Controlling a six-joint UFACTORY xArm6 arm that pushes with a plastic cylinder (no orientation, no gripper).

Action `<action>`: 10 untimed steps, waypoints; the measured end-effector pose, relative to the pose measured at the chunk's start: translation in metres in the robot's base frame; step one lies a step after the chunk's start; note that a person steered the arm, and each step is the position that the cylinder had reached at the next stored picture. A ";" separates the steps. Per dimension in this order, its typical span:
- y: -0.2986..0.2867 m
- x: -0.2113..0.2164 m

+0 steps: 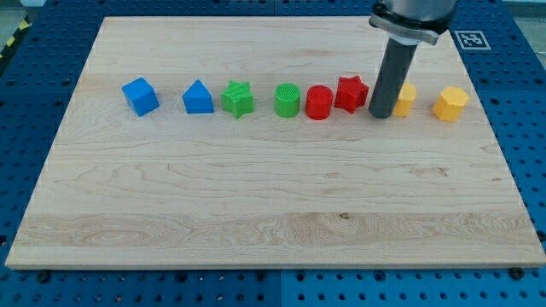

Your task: Move your heart towards the center of the board

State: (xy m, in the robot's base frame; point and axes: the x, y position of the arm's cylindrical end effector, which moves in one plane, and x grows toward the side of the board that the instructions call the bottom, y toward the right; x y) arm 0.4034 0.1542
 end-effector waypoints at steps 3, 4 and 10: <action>0.003 -0.074; 0.029 -0.073; 0.008 0.047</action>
State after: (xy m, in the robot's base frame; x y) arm 0.4500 0.1620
